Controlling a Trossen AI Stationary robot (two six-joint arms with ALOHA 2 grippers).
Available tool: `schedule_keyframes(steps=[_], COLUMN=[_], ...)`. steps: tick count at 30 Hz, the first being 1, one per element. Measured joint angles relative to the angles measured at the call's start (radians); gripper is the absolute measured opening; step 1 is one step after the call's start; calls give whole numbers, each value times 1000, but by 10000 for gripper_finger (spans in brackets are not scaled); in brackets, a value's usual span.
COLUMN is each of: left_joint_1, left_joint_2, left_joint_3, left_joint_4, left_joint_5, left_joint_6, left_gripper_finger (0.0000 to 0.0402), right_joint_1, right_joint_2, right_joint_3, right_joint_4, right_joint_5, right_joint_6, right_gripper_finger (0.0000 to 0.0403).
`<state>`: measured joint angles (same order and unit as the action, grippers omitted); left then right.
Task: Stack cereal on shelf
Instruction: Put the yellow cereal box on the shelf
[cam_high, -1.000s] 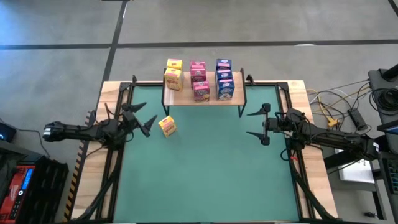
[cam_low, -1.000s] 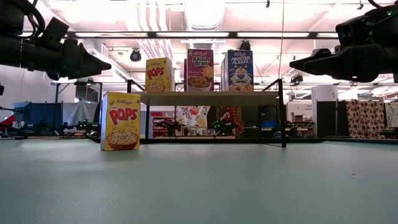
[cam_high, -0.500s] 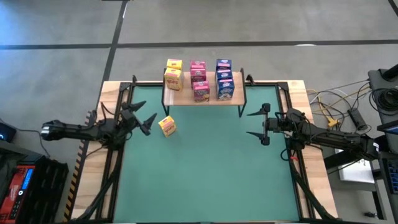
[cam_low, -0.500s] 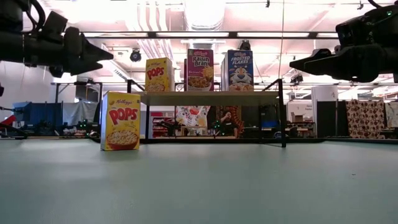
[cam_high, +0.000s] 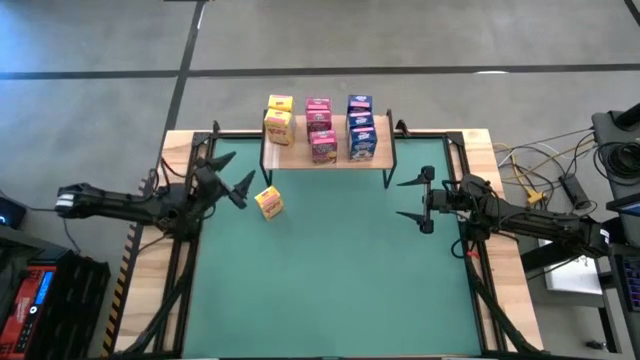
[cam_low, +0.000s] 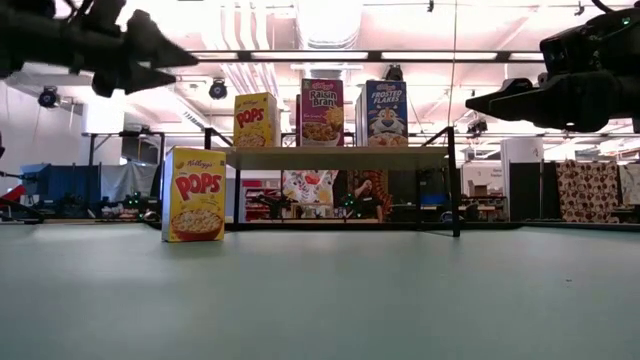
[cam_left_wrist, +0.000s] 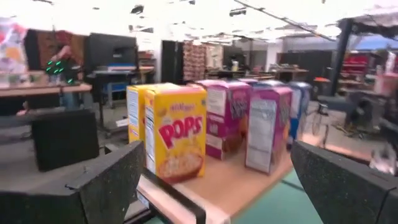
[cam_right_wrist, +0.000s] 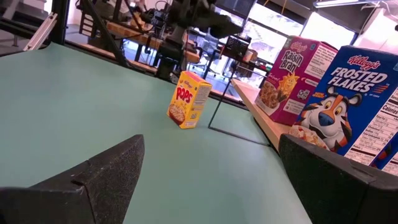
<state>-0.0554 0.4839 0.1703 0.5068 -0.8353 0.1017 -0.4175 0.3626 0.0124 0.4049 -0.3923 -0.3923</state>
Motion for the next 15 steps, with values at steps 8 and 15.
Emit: schedule_keyframes(steps=[8,15], left_joint_1=[1,1], left_joint_2=[170,353], left_joint_3=[219,448], left_joint_4=[-518,-905], left_joint_5=[-74,-50], left_joint_6=[-466,-839], left_gripper_finger=[387,387], right_joint_1=[0,0], right_joint_2=[0,0], right_joint_3=[0,0], right_joint_4=[-1,-3], right_joint_5=[0,0], right_joint_6=[0,0], right_gripper_finger=[359,359])
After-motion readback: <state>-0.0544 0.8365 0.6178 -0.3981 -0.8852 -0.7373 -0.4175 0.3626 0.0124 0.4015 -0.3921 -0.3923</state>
